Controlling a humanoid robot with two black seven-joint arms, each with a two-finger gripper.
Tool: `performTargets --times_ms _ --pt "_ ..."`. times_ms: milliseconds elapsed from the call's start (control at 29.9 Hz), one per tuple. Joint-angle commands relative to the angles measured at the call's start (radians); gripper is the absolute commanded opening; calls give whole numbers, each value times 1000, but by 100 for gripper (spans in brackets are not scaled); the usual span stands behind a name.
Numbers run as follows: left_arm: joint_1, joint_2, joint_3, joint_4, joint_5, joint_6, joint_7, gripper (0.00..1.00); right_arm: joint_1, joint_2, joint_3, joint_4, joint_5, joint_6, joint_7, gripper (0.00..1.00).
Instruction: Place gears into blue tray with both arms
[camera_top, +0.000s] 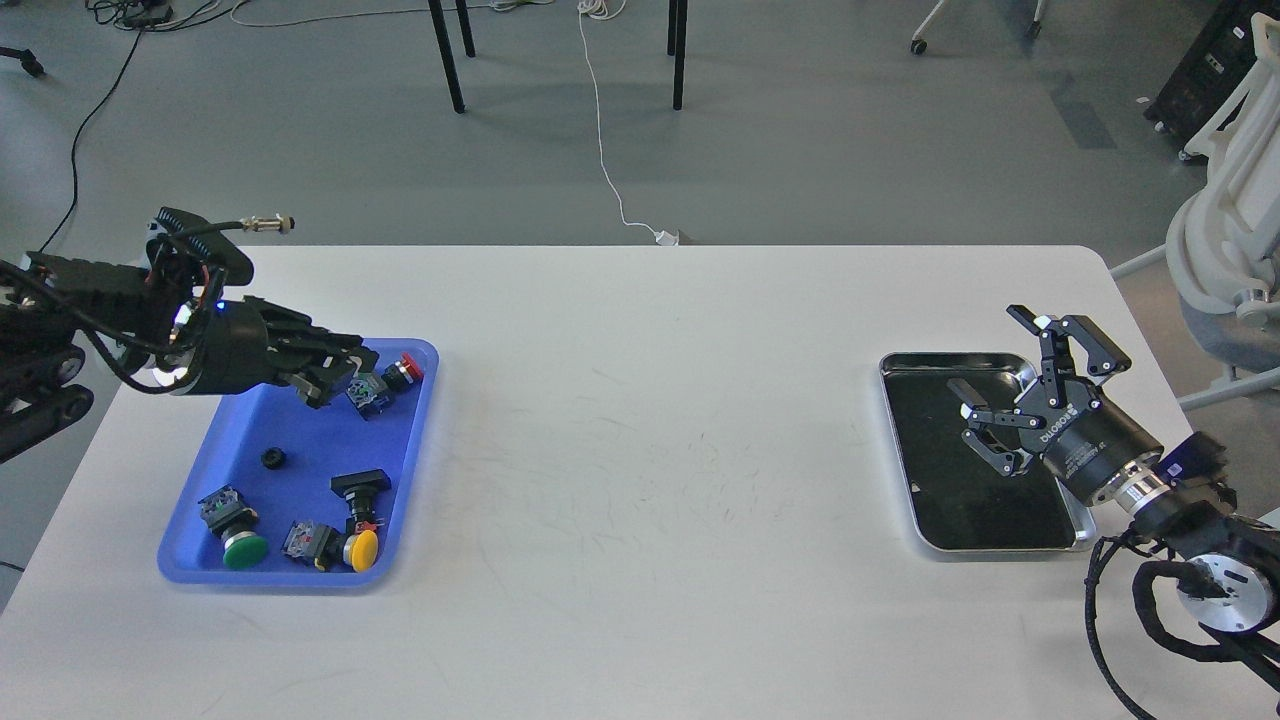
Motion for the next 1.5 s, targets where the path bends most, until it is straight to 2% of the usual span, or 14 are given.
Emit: performTargets --times_ms 0,167,568,936,1069,1170,1237,1337,1470 --pt "26 -13 -3 77 5 15 0 14 -1 4 0 0 0 0 0 97" --pt "30 -79 1 198 7 19 0 15 0 5 0 1 0 0 0 97" --pt "73 -142 14 336 14 34 0 16 -13 5 0 6 0 0 0 97" --pt "116 -142 4 350 34 61 0 19 -13 5 -2 6 -2 0 0 97" --pt "119 -143 1 350 34 64 0 27 -13 5 -2 7 -2 0 0 97" --pt "119 -145 0 350 34 64 0 39 -13 5 -2 7 -2 0 0 97" --pt "118 -151 3 350 34 64 0 52 -13 4 -2 7 -2 0 0 97" --pt "118 -150 1 350 34 65 0 80 -13 1 -2 9 -2 0 0 97" --pt "104 -139 -6 347 19 67 0 84 -8 -2 1 9 -2 0 0 97"
